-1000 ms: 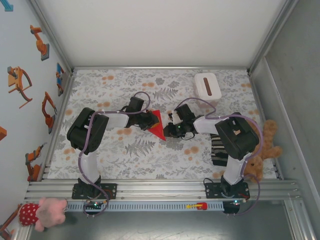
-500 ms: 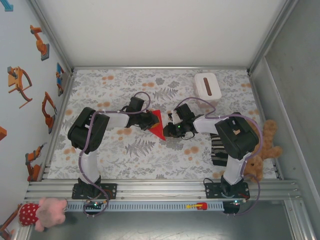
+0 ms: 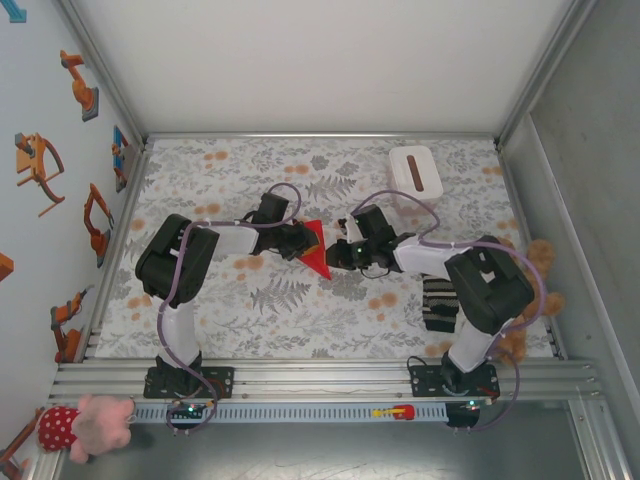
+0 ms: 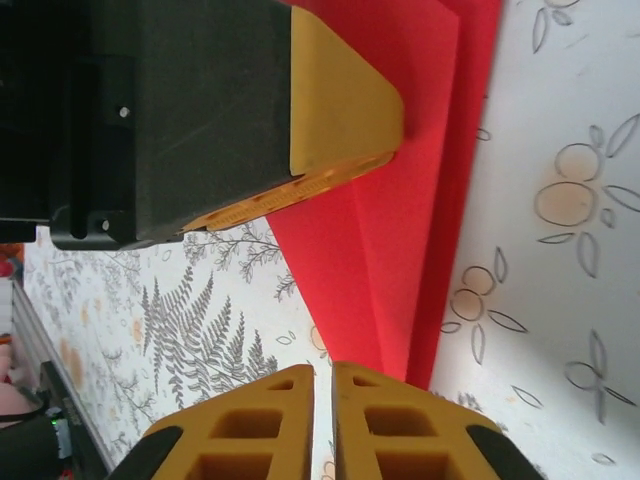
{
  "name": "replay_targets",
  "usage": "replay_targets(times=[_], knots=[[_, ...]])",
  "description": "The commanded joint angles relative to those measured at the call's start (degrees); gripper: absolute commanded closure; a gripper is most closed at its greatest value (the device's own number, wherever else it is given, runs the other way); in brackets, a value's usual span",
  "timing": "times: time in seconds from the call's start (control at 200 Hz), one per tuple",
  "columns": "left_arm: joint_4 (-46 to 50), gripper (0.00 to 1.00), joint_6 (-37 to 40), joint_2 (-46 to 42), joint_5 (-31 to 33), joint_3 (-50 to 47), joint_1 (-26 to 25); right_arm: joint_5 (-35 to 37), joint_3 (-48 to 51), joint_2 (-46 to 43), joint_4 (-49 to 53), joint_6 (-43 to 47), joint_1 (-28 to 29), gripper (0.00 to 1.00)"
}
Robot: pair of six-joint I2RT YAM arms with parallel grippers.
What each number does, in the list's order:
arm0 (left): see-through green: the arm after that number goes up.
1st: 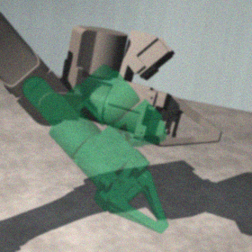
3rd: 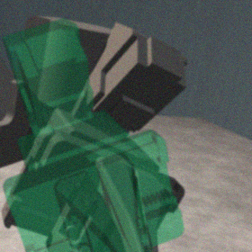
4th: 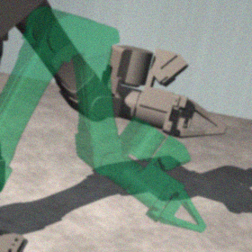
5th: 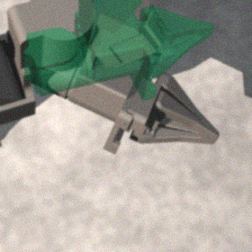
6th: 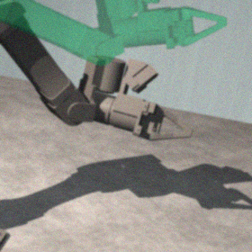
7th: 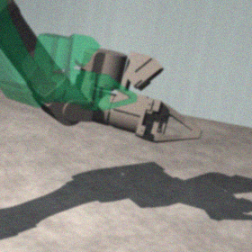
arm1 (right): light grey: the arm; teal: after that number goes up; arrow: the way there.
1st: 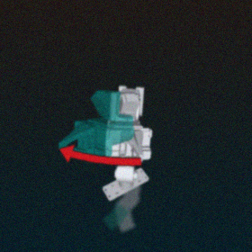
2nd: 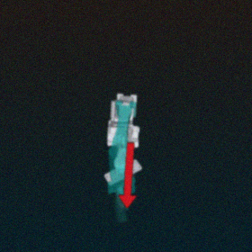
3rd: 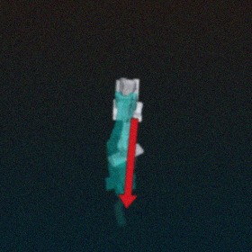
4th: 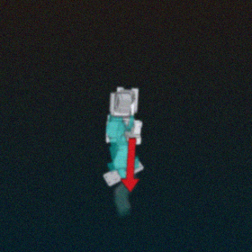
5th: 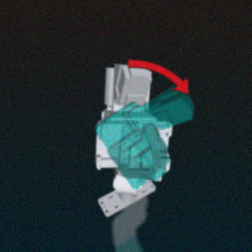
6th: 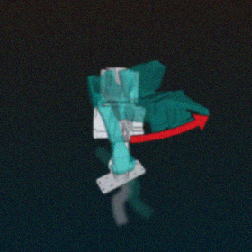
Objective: Fold a paper plane with a square sheet of paper (pick it up from the middle)
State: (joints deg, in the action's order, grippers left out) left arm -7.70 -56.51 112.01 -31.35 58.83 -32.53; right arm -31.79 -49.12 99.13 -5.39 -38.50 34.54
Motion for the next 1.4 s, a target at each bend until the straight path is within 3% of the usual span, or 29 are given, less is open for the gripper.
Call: replay_targets(times=[0.0,0.941,1.397], knots=[[1.1,0.82,0.9,0.5,-1.1,0.8,0.4,-5.1,-0.9,3.1,-4.5,-2.7,0.3,0.91],[1.0,0.82,0.7,1.0,-1.5,1.2,0.3,-6.7,-0.9,9.1,-4.2,-2.6,0.3,0.92],[2.7,0.82,1.3,1.8,-1.1,2.2,0.6,-2.3,-1.2,9.4,3.0,-0.2,0.3,0.93]])
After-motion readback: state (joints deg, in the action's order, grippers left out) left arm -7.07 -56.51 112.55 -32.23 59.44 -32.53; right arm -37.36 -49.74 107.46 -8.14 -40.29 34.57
